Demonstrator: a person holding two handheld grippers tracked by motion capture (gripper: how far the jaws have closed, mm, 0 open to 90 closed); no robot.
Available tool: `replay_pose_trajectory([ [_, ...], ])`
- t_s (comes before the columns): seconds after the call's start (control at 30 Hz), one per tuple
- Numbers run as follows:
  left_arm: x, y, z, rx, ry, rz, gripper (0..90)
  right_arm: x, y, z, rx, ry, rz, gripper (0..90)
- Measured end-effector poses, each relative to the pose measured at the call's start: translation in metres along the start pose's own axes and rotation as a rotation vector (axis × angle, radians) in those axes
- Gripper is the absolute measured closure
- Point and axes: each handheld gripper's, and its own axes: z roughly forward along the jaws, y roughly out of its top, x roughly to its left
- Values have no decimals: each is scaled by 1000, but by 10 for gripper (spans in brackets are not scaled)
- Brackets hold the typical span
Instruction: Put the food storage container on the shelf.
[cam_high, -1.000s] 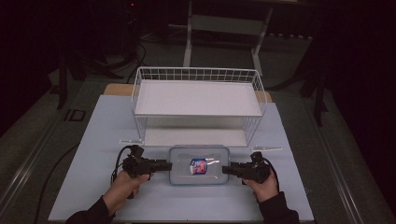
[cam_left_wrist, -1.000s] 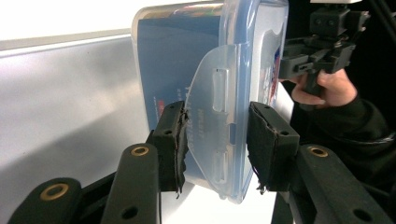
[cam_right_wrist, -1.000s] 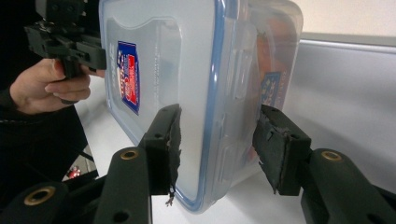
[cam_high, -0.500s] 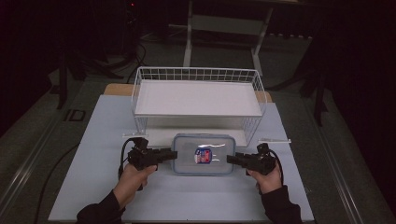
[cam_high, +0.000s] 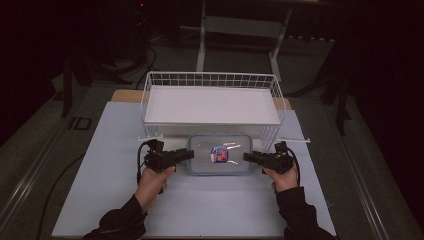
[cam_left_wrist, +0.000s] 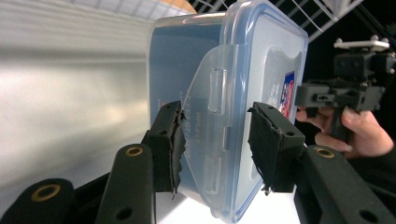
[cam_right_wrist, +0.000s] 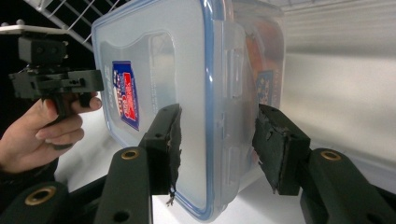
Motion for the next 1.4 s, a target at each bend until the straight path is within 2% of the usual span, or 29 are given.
replay_pose_trajectory([
  [0.2, 9, 2, 9, -45, 16, -17, 533, -6, 2, 7, -29, -16, -8, 517],
  [0.4, 16, 2, 13, -57, 20, -25, 527, -12, 3, 15, -38, -31, -15, 513],
  [0.5, 17, 3, 13, -60, 12, -29, 529, -14, 3, 16, -44, -20, -1, 513],
  [0.6, 19, 4, 13, -50, 11, -16, 533, -17, 2, 18, -36, -20, 1, 506],
  [0.63, 19, 4, 13, -50, 11, -16, 531, -14, 1, 18, -39, -61, -25, 521],
  [0.67, 20, 3, 16, -45, 26, -34, 520, -11, 2, 19, -41, -83, -53, 539],
  [0.7, 20, 3, 16, -45, 26, -34, 513, -11, 2, 19, -41, -83, -53, 539],
  [0.73, 22, 1, 17, -67, 51, -17, 513, -6, 3, 21, -34, -121, -74, 519],
  [0.77, 22, 1, 17, -67, 51, -17, 513, -5, 4, 22, -34, -132, -81, 516],
  [0.83, 19, 2, 16, -82, 85, 15, 522, -2, 4, 23, -38, -150, -98, 502],
  [0.93, 15, 5, 18, -76, 113, 52, 509, 0, 5, 24, -48, -182, -101, 476],
  [0.97, 15, 5, 18, -76, 113, 52, 508, 0, 5, 24, -48, -182, -101, 476],
  [1.0, 13, 7, 20, -71, 135, 60, 508, 1, 5, 24, -53, -195, -107, 471],
  [1.03, 12, 8, 21, -71, 147, 80, 480, 3, 6, 25, -60, -220, -109, 457],
  [1.07, 10, 8, 22, -77, 158, 77, 479, 4, 7, 26, -64, -239, -114, 441],
  [1.13, 11, 10, 23, -80, 178, 97, 455, 6, 9, 27, -69, -270, -123, 419],
  [1.23, 12, 12, 25, -89, 200, 96, 437, 6, 12, 30, -75, -290, -102, 405],
  [1.4, 14, 15, 28, -95, 229, 91, 416, 8, 16, 33, -96, -337, -106, 401],
])
